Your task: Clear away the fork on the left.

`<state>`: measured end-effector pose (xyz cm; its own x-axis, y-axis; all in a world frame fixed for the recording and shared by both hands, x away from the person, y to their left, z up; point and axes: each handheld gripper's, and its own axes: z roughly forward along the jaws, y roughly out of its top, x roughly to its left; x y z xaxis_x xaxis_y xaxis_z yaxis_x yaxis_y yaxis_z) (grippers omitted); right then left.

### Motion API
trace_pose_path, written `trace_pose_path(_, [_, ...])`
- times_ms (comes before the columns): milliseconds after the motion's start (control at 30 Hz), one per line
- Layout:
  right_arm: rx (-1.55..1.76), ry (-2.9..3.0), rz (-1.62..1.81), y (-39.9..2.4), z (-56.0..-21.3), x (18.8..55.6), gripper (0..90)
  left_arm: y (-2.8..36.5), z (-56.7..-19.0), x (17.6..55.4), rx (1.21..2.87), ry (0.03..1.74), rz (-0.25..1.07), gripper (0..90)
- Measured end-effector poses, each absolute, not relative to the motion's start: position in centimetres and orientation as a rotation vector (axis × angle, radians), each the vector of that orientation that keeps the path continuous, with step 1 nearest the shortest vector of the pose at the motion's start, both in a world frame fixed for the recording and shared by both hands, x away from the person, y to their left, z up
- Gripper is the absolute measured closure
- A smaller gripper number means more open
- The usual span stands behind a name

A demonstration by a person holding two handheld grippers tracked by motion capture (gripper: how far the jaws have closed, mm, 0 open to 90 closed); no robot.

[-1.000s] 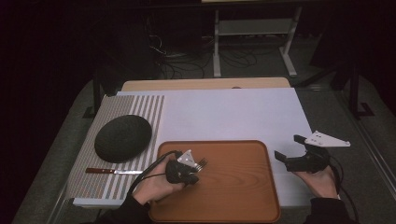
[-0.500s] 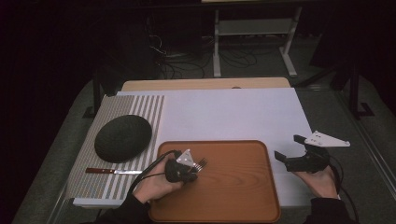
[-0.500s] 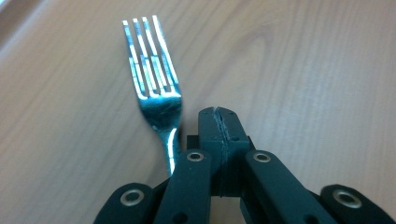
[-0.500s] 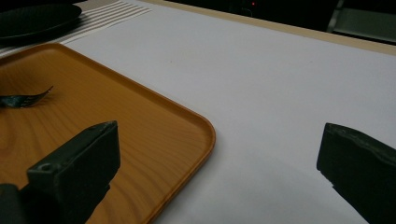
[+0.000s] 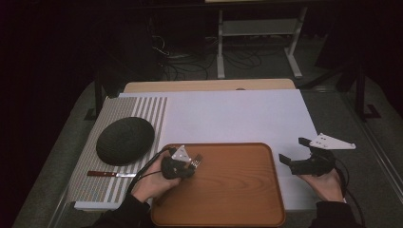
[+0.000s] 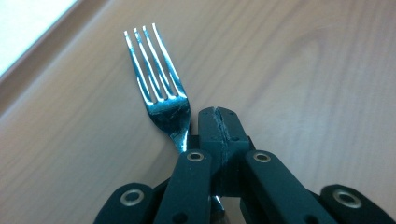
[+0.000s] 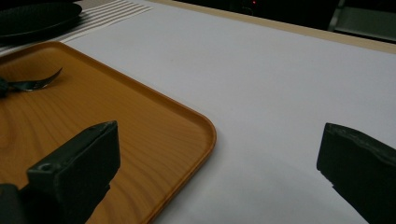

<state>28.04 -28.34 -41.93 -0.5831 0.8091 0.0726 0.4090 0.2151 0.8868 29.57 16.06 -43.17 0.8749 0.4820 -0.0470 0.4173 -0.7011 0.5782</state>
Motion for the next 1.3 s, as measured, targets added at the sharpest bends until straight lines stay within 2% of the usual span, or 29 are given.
trace_pose_path(700, [1.130,2.093,1.325,-28.3,-42.0,28.1,0.0,19.5,-43.1,31.1,2.378,0.802,0.220,89.4])
trace_pose_path(1300, [1.127,2.094,1.325,-28.3,-42.0,28.1,0.0,21.5,-43.1,31.6,2.356,0.857,0.257,89.4])
